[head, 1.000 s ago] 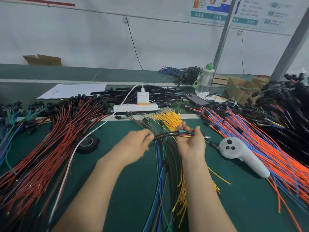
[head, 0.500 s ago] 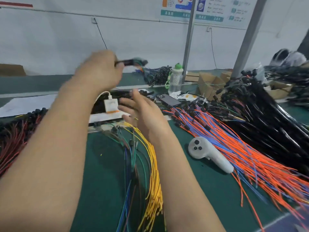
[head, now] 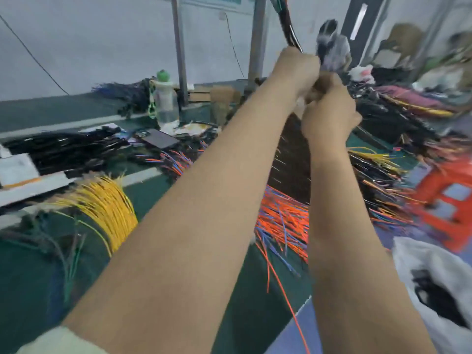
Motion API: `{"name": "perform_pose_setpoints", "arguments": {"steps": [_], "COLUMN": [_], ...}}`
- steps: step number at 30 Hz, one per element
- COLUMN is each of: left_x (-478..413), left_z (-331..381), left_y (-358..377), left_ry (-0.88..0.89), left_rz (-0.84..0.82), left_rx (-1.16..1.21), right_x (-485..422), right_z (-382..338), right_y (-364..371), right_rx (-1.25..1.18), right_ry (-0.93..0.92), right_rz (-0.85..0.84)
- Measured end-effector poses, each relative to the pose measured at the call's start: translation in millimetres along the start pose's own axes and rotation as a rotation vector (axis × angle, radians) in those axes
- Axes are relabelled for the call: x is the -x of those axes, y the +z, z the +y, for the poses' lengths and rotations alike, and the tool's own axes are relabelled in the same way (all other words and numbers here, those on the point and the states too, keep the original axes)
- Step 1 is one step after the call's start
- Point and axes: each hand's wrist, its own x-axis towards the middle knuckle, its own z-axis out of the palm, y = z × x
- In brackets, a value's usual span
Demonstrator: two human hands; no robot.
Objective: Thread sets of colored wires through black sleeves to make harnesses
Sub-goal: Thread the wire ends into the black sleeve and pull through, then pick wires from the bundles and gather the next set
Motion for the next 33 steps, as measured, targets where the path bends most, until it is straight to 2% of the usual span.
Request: {"name": "perform_pose_setpoints", "arguments": {"steps": [3,5,8,11,13,16,18,21,24,29,33], "left_x": [13.8,13.3,18.7,21.4,28.6,46.1,62.3,98.2,143.3,240.9,308.1], "left_z": [-58.8,-87.2,-101.5,-98.1,-91.7,-83.9,-84.7,-88.9,-94.3,-94.7,-89.3], "left_y": [33.0,32.8,21.7,3.2,-14.4,-56.1,-93.5,-157.1,-228.4,-343.3,-413.8], "left_ry": [-0.235,-0.323,-0.346,-0.270,-0.188,-0.085,-0.089,-0.100,-0.082,-0.082,-0.124], "left_rz": [-0.189,-0.192,-0.099,0.055,0.131,0.267,0.386,0.539,0.715,1.042,1.275], "left_rx": [-0.044,-0.051,-0.011,0.052,0.067,0.014,0.013,0.017,-0.116,-0.269,-0.363], "right_x": [4.0,13.0,15.0,24.4,41.4,69.9,95.9,148.0,206.3,303.5,380.3], "right_z": [53.3,71.9,70.8,48.2,22.3,-22.3,-50.5,-91.6,-134.8,-209.3,-260.7], "right_y": [27.0,42.7,49.6,48.5,49.0,61.6,73.5,87.1,99.1,106.5,105.8], "right_rx": [0.187,0.233,0.152,-0.020,-0.227,-0.454,-0.458,-0.546,-0.605,-0.702,-0.673], "right_ry": [0.183,0.201,0.195,0.146,0.059,0.008,-0.040,-0.108,-0.205,-0.297,-0.429], "right_rz": [-0.173,-0.215,-0.077,0.119,0.120,-0.192,-0.386,-0.587,-0.818,-1.112,-1.290]}}
